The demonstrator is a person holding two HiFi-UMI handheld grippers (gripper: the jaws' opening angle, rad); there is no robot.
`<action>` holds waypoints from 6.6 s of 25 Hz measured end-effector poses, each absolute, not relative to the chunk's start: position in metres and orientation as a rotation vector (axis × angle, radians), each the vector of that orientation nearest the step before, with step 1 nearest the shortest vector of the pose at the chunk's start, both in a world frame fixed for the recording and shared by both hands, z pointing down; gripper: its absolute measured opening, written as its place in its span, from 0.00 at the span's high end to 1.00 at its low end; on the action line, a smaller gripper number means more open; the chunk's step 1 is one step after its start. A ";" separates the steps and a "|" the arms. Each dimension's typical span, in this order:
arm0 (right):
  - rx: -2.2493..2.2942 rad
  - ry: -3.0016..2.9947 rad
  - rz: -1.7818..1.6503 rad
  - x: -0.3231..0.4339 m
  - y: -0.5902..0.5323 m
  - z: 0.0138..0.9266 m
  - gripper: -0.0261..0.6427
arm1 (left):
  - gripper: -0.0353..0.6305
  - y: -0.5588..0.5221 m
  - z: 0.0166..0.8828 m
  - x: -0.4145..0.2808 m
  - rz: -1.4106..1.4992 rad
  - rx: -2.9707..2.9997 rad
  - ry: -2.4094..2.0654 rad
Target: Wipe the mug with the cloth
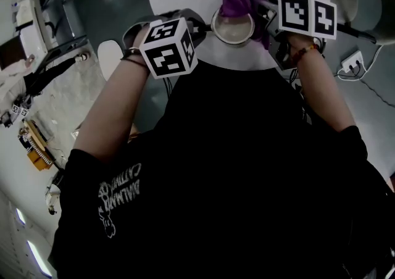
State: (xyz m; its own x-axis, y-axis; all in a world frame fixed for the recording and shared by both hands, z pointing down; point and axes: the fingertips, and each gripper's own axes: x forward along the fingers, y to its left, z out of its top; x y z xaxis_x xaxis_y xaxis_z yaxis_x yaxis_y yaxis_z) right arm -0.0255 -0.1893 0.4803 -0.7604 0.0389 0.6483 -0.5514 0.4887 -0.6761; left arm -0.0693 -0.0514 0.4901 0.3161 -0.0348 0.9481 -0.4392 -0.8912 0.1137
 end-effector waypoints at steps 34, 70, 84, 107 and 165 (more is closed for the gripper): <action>0.229 -2.177 0.688 -0.089 -0.188 0.471 0.86 | 0.84 -0.064 0.490 -0.085 1.502 2.097 -0.711; -0.202 -2.167 0.109 -0.124 -0.141 0.466 0.86 | 0.79 -0.082 0.496 -0.083 1.322 1.964 -1.029; -0.405 -2.074 0.316 -0.136 -0.136 0.479 0.86 | 0.79 -0.085 0.495 -0.092 1.290 1.950 -1.029; -0.473 -2.040 0.124 -0.120 -0.150 0.501 0.86 | 0.81 -0.083 0.490 -0.094 1.231 1.936 -1.067; 0.236 -2.135 0.576 0.057 -0.114 0.502 0.85 | 0.82 -0.056 0.494 -0.076 1.268 1.807 -1.125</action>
State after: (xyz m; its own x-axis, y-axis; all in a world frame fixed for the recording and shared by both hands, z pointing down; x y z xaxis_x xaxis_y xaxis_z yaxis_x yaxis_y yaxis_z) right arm 0.0574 -0.1139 0.5021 -0.5896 0.0419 0.8066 -0.3692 0.8742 -0.3153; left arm -0.0761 -0.0564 0.4942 0.1634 -0.2765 0.9470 -0.9075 -0.4187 0.0344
